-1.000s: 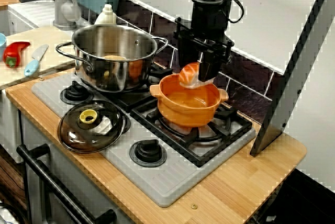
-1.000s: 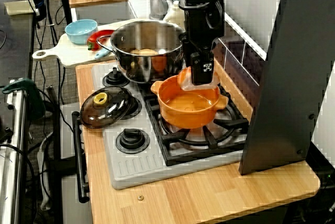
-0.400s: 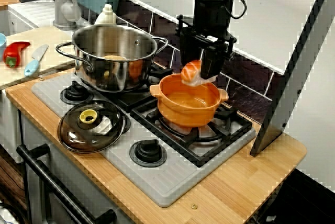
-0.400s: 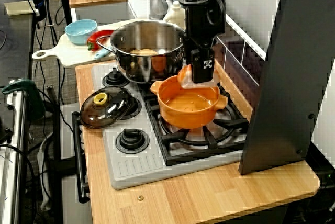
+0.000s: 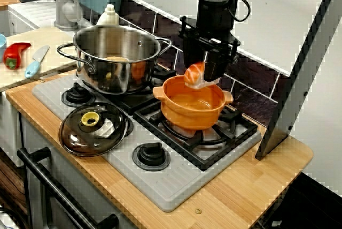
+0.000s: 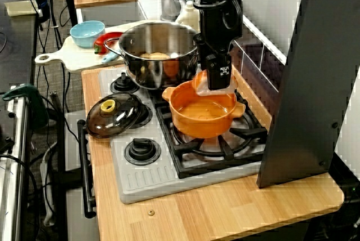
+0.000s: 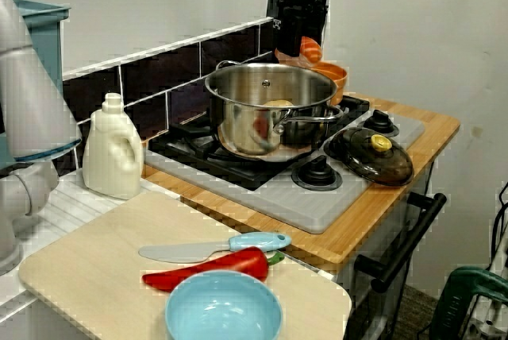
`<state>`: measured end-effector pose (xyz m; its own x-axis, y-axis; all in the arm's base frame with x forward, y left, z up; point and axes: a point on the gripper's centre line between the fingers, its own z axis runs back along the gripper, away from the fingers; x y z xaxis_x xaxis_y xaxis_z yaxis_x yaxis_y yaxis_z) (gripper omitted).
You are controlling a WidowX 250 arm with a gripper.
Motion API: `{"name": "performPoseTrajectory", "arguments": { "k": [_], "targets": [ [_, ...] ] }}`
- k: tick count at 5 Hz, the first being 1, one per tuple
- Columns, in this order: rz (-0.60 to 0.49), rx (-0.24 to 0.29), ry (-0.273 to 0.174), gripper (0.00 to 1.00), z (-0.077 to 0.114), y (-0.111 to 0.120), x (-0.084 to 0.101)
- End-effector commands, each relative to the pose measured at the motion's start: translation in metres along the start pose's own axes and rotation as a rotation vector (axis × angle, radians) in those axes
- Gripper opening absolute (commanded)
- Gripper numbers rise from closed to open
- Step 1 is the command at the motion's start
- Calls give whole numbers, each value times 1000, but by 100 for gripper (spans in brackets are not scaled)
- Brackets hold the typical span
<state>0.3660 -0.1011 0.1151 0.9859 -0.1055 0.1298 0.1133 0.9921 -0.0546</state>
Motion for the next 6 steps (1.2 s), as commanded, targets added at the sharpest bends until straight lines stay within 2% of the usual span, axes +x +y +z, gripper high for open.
{"name": "performPoseTrajectory", "arguments": {
  "k": [1, 4, 5, 6],
  "targets": [
    [2, -12, -39, 0, 22, 8, -6],
    [-6, -17, -31, 0, 25, 12, -25],
    [-19, -4, -27, 100, 20, 8, -31],
    [-20, -2, -29, 100, 16, 12, -35]
  ]
}}
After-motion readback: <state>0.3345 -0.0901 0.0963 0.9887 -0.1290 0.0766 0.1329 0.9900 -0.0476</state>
